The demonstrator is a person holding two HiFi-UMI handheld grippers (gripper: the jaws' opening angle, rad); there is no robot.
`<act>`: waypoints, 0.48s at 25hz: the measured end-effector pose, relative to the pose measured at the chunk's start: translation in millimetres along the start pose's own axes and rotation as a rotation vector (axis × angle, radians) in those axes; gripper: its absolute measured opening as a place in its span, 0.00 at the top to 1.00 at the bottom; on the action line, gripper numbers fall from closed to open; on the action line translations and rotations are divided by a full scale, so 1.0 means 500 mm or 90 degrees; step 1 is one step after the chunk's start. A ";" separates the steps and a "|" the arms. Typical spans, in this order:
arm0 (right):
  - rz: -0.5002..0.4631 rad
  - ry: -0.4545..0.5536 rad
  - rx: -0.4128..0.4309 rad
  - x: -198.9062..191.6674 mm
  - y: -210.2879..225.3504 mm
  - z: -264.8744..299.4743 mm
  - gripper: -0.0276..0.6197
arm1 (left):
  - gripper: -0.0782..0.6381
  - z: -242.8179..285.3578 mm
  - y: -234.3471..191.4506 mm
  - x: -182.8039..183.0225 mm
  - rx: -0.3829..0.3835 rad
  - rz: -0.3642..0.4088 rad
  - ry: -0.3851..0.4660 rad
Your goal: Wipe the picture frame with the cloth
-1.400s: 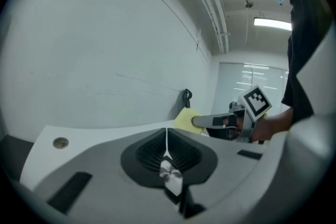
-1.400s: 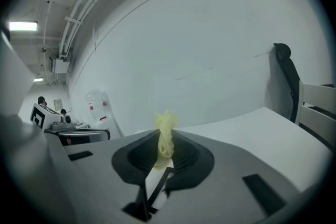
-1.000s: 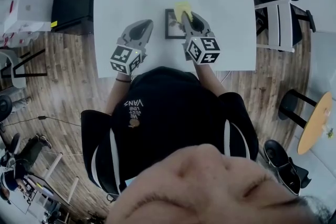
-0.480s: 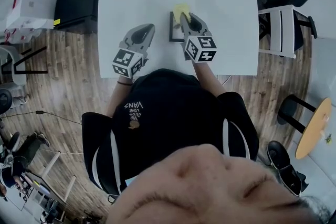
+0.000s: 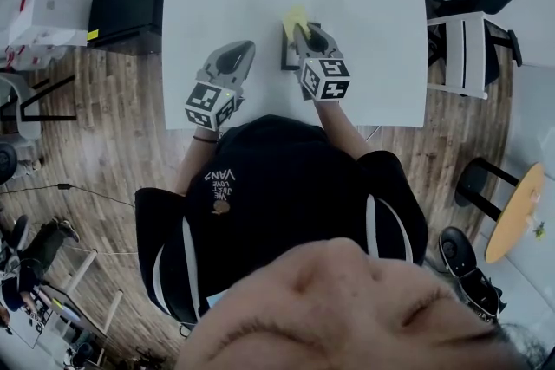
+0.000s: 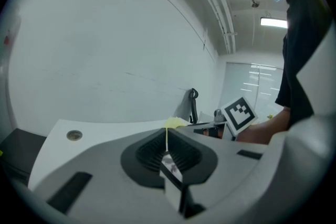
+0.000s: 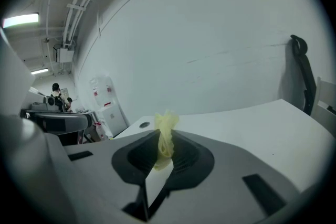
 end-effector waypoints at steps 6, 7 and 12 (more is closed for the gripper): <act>0.002 -0.024 -0.006 -0.028 0.001 0.011 0.88 | 0.87 -0.010 -0.011 -0.010 0.013 -0.015 -0.001; 0.002 -0.027 -0.006 -0.032 0.001 0.013 0.88 | 0.87 -0.012 -0.013 -0.011 0.015 -0.018 0.000; 0.000 -0.045 -0.014 -0.052 0.004 0.023 0.88 | 0.87 -0.015 -0.019 -0.014 0.018 -0.023 -0.003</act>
Point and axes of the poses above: the fingertips, and each gripper's own axes: z forward along the fingers, y to its right, x out of its top, the point moved 5 cm from there along -z, backward along the fingers, and after that the axes turned 14 degrees about y, right-handed, at the moved point
